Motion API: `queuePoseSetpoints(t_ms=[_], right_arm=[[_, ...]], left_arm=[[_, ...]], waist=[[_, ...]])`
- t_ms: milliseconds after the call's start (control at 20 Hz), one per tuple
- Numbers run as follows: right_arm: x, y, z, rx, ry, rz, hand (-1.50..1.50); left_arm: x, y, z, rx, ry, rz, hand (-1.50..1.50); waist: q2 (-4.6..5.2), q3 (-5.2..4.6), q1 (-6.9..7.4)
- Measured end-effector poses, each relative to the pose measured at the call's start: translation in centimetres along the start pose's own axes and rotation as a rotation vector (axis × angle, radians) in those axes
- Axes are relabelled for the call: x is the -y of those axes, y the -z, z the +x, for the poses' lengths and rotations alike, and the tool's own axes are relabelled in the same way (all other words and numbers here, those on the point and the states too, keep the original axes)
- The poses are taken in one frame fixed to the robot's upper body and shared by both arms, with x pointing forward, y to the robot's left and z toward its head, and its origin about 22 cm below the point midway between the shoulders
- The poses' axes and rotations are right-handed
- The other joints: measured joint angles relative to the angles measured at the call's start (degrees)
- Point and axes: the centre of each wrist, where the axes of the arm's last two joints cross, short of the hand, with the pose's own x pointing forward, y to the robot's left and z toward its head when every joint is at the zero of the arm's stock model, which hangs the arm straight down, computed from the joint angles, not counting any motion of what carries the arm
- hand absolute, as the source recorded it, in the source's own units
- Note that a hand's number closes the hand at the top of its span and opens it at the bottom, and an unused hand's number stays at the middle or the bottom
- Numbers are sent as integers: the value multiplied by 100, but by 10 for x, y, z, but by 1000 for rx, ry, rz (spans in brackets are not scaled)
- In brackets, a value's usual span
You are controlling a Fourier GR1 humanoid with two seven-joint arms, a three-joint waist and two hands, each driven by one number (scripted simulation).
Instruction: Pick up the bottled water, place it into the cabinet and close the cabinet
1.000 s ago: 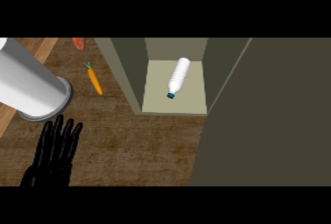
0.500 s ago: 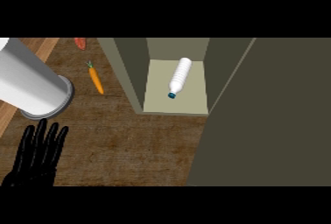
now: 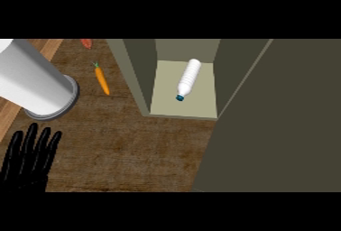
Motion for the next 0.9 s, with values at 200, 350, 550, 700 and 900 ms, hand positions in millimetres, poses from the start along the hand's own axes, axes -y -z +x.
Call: queuePoseSetpoints(t_ms=[200,350,550,700,900], right_arm=[[2,1,1,2,-18,21,150],[2,1,1,2,-21,30,150],[3,2,0,7,3,27,150],[3,2,-2,14,36,30,150],[3,5,-7,24,111,68,150]], left_arm=[[-3,0,1,3,0,-7,-150],[-4,0,2,4,-3,-8,-150],[-6,1,5,12,-5,-16,-150],[-9,1,7,11,-5,-30,-150],[-9,2,8,18,-9,-47,-150]], waist=[[30,-6,51],[52,-7,92],[85,-6,164],[118,-5,228],[185,-6,361]])
